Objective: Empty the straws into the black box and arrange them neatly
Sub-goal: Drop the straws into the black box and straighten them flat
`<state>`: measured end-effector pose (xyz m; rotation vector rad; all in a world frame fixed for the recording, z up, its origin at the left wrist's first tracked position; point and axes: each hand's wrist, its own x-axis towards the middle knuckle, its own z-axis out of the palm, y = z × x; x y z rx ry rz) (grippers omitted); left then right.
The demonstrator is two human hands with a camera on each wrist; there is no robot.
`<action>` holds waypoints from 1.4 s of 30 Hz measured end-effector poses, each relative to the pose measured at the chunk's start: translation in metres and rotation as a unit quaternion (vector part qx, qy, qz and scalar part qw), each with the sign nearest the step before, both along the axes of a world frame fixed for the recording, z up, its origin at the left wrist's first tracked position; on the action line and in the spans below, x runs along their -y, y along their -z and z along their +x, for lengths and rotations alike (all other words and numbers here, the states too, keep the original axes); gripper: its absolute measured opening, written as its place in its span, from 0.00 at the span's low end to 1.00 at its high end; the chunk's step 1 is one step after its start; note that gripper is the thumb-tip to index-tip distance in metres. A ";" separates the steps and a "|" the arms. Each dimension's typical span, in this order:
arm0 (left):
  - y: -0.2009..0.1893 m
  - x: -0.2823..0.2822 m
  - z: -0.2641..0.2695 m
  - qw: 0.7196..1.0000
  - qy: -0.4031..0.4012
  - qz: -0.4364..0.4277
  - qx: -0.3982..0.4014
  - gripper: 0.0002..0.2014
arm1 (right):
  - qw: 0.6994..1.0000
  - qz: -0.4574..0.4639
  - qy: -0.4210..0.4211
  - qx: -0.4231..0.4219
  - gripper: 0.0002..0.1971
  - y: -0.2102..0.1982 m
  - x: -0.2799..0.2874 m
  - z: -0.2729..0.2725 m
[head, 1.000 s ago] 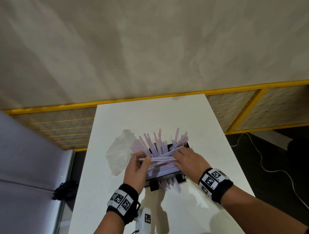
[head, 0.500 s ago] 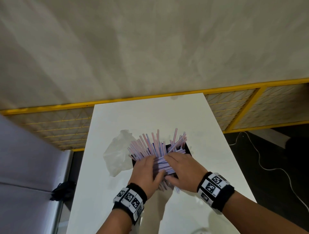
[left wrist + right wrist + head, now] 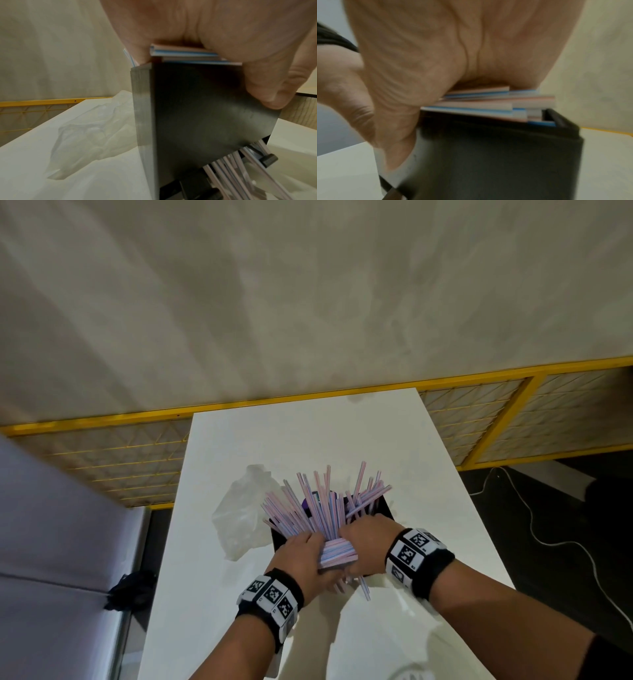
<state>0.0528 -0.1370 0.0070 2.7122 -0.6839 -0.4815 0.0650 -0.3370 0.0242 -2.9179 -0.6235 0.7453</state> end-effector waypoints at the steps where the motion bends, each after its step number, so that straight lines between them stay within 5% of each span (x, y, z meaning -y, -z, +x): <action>1: -0.001 0.000 0.000 1.000 0.000 -0.004 -0.003 0.28 | 1.000 -0.005 0.003 -0.016 0.24 0.000 -0.001 0.003; 9: -0.009 0.001 -0.002 0.997 -0.027 0.013 -0.076 0.38 | 0.984 -0.025 -0.005 -0.176 0.29 -0.008 -0.006 0.018; 15: -0.010 -0.001 -0.003 0.996 0.029 0.046 -0.065 0.40 | 0.983 -0.012 0.000 -0.184 0.32 -0.018 -0.006 0.007; 25: -0.004 -0.012 -0.011 0.995 0.017 0.066 0.076 0.26 | 0.989 0.114 0.051 0.074 0.24 -0.044 0.022 -0.039; 35: -0.037 0.031 -0.016 0.991 0.002 -0.091 0.099 0.20 | 0.940 0.152 0.271 0.141 0.07 -0.048 0.078 -0.065; 42: -0.035 0.090 -0.006 0.982 -0.065 -0.178 0.001 0.28 | 0.889 0.246 0.379 0.076 0.32 -0.025 0.088 -0.018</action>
